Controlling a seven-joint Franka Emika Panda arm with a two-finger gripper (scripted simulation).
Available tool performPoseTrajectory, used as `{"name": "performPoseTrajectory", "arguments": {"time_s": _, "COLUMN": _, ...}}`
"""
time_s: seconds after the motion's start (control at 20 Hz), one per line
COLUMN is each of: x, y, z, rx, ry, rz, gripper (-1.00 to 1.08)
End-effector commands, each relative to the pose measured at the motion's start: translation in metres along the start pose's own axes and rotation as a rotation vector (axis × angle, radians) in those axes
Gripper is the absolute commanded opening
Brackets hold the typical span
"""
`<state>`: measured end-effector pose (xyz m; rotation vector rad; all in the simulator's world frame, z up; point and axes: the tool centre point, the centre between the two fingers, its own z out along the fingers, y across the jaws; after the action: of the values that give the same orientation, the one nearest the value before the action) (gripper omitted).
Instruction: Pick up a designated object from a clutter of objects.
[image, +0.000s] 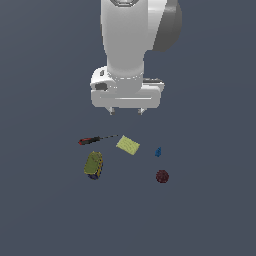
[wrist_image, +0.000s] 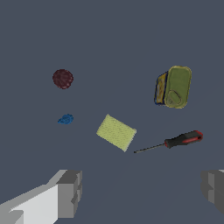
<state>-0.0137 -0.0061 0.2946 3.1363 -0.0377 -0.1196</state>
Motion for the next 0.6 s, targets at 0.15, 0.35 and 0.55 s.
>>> {"name": "performPoseTrajectory", "arguments": {"time_s": 0.15, "x": 0.000, "y": 0.001, "z": -0.002, "rx": -0.004, "ry": 0.003, "rz": -0.008, "gripper": 1.00}}
{"name": "performPoseTrajectory", "arguments": {"time_s": 0.35, "x": 0.000, "y": 0.003, "z": -0.009, "rx": -0.018, "ry": 0.012, "rz": -0.033, "gripper": 1.00}}
{"name": "performPoseTrajectory", "arguments": {"time_s": 0.55, "x": -0.001, "y": 0.002, "z": -0.012, "rx": -0.021, "ry": 0.013, "rz": -0.038, "gripper": 1.00}}
